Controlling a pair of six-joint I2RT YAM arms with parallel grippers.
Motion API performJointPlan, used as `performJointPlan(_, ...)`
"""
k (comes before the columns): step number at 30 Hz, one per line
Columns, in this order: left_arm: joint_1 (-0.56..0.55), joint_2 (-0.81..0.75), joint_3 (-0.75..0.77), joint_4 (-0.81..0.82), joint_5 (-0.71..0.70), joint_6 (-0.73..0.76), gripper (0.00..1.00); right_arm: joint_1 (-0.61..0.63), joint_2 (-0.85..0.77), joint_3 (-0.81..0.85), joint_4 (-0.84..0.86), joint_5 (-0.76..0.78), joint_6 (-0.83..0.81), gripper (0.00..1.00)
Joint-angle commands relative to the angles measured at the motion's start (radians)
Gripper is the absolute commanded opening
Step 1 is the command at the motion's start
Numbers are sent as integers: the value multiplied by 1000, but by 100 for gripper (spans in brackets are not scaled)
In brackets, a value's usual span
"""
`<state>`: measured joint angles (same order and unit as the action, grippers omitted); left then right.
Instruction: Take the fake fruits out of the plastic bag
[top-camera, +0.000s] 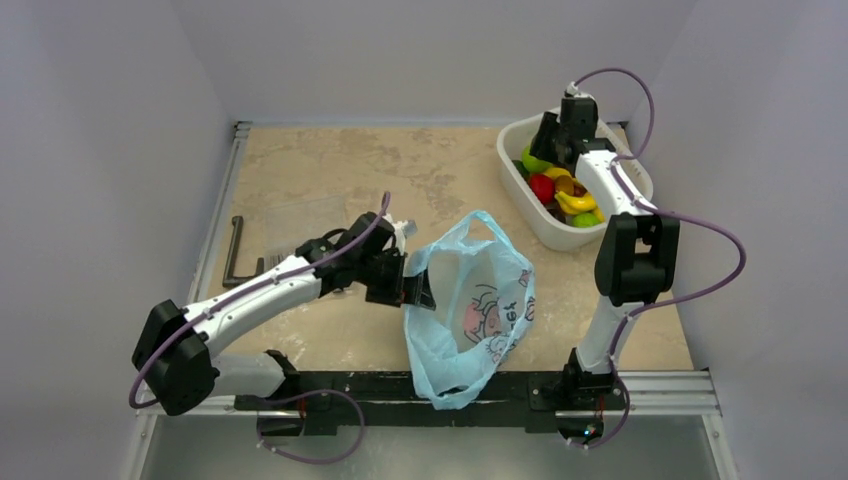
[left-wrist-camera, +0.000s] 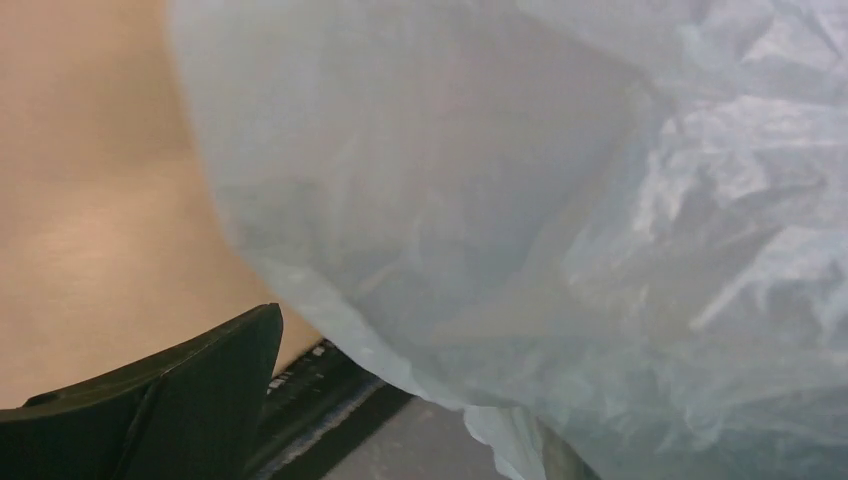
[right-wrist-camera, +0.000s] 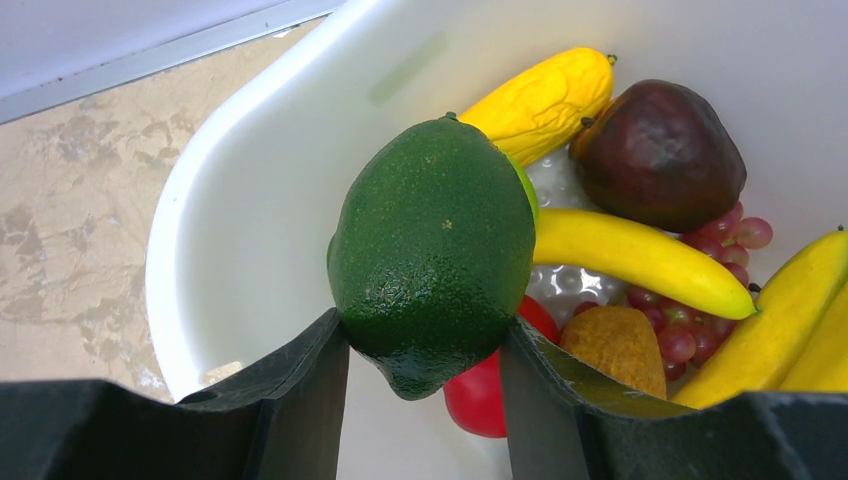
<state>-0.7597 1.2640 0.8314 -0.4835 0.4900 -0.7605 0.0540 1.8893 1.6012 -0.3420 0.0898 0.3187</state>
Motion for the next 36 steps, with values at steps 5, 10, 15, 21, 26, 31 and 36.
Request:
performJointPlan(5, -2, -16, 200, -420, -609, 162, 99, 4, -21, 20, 5, 38, -9, 18)
performJointPlan(10, 2, -8, 218, -379, -527, 179, 99, 3, -3, 50, -38, 88, -8, 35)
performJointPlan(15, 8, -6, 199, -350, -495, 173, 100, 4, -22, 45, -89, 140, -11, 86)
performJointPlan(21, 9, -20, 126, -286, -495, 144, 100, 26, -159, -37, -116, 118, -9, 99)
performJointPlan(26, 9, -33, 69, -223, -474, 115, 100, 109, -326, -145, -124, 130, -15, 99)
performJointPlan(31, 9, -50, 42, -201, -463, 119, 100, 289, -520, -259, -127, -113, -43, 99)
performJointPlan(36, 10, -120, 3, -176, -378, 165, 100, 382, -701, -438, -55, -305, -37, 99)
